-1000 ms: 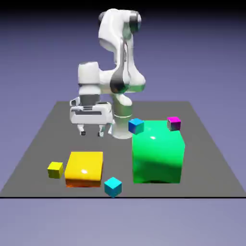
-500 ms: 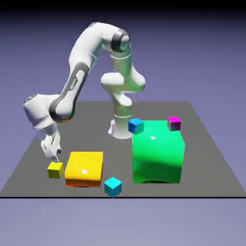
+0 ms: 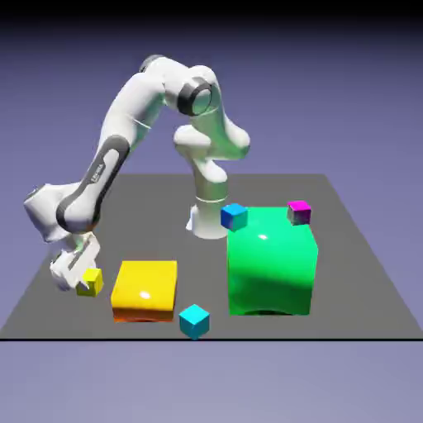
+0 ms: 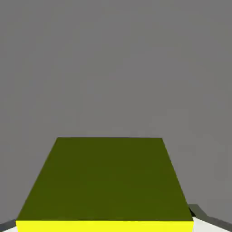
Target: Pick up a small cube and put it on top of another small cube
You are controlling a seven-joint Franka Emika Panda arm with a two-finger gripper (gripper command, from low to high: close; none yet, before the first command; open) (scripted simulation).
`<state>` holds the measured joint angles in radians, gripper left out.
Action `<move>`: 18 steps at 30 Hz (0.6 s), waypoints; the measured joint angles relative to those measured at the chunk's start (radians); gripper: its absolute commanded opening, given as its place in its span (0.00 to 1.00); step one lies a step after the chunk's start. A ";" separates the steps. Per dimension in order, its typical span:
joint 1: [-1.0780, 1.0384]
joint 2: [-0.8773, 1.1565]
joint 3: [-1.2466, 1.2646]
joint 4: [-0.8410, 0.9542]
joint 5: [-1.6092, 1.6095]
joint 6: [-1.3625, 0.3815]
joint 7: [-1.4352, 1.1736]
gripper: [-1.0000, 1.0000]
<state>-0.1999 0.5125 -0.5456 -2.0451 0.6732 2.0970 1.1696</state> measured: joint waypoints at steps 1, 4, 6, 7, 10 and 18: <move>-0.010 0.004 0.036 0.023 -0.043 0.010 -0.017 0.00; -0.040 0.016 0.145 0.091 -0.174 0.040 -0.068 0.00; -0.061 0.024 0.217 0.137 -0.261 0.060 -0.102 0.00; -0.071 0.029 0.253 0.160 -0.304 0.070 -0.118 0.00; -0.047 0.017 0.358 0.196 -0.433 0.047 -0.182 0.00; 0.166 -0.080 0.461 0.132 -0.567 -0.150 -0.288 0.00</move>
<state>-0.0340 0.4327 -0.0850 -1.9128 0.1059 1.9468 0.8820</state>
